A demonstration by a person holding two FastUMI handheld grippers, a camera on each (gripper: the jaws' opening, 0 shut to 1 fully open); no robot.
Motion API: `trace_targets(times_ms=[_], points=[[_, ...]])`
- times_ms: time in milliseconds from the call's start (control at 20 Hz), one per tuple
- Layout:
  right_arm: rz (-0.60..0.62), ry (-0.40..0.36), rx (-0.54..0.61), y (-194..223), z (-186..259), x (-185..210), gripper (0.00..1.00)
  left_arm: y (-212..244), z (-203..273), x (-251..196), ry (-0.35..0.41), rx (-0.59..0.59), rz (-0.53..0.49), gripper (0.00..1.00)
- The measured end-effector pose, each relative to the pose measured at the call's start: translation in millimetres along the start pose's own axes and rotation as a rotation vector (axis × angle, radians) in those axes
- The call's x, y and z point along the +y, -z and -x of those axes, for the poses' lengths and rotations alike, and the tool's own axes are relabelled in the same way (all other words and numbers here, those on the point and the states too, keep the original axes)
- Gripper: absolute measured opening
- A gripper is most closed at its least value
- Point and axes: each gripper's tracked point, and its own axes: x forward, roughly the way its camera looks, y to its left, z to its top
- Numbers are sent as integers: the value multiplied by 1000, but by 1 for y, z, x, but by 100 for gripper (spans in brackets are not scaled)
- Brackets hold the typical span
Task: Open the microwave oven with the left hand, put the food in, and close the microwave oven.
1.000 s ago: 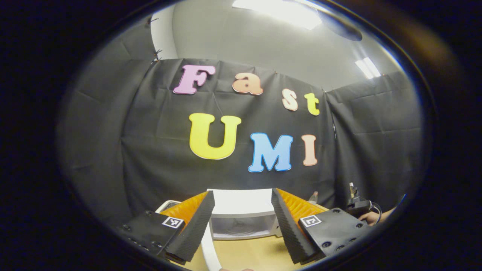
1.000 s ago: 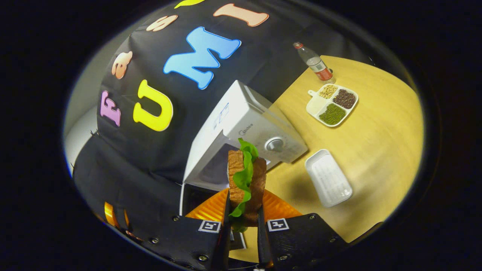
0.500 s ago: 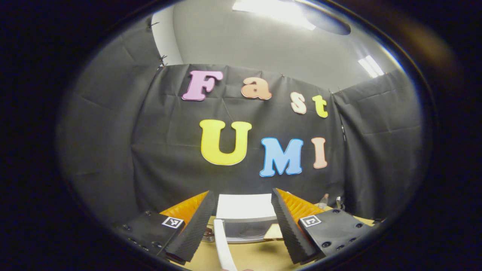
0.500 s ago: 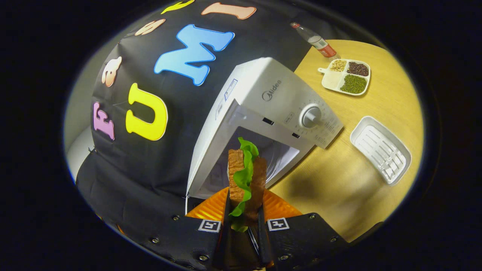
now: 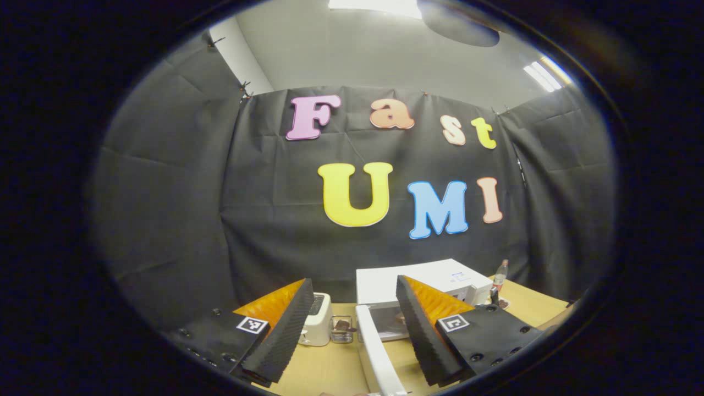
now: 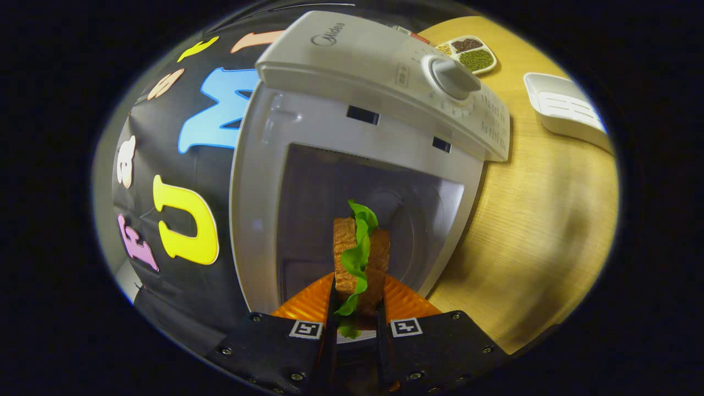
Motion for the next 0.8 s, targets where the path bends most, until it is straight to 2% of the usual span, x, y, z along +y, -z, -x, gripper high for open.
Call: trace_targets(times_ms=[250, 450, 500, 550, 600, 650, 700, 800], points=[[-77, -12, -49, 7, -44, -5, 30, 22, 1, 16, -21, 52, -25, 97], [-100, 37, -75, 10, -59, -21, 31, 23, 3, 29, -51, 48, -29, 96], [-91, 53, -82, 8, -58, -24, 36, 21, 2, 29, -52, 44, -25, 96], [-69, 81, -81, 8, -56, -28, 36, 19, 2, 30, -52, 38, -18, 98], [-46, 124, -73, 8, -54, -37, 43, 20, 1, 28, -45, 38, -12, 97], [-46, 132, -63, 6, -50, -37, 47, 23, -1, 27, -41, 39, -8, 98], [-39, 149, -50, 5, -47, -37, 56, 21, -1, 27, -37, 33, -5, 96], [19, 171, -42, -3, -37, -37, 64, 22, -8, 20, -22, 27, 7, 98]])
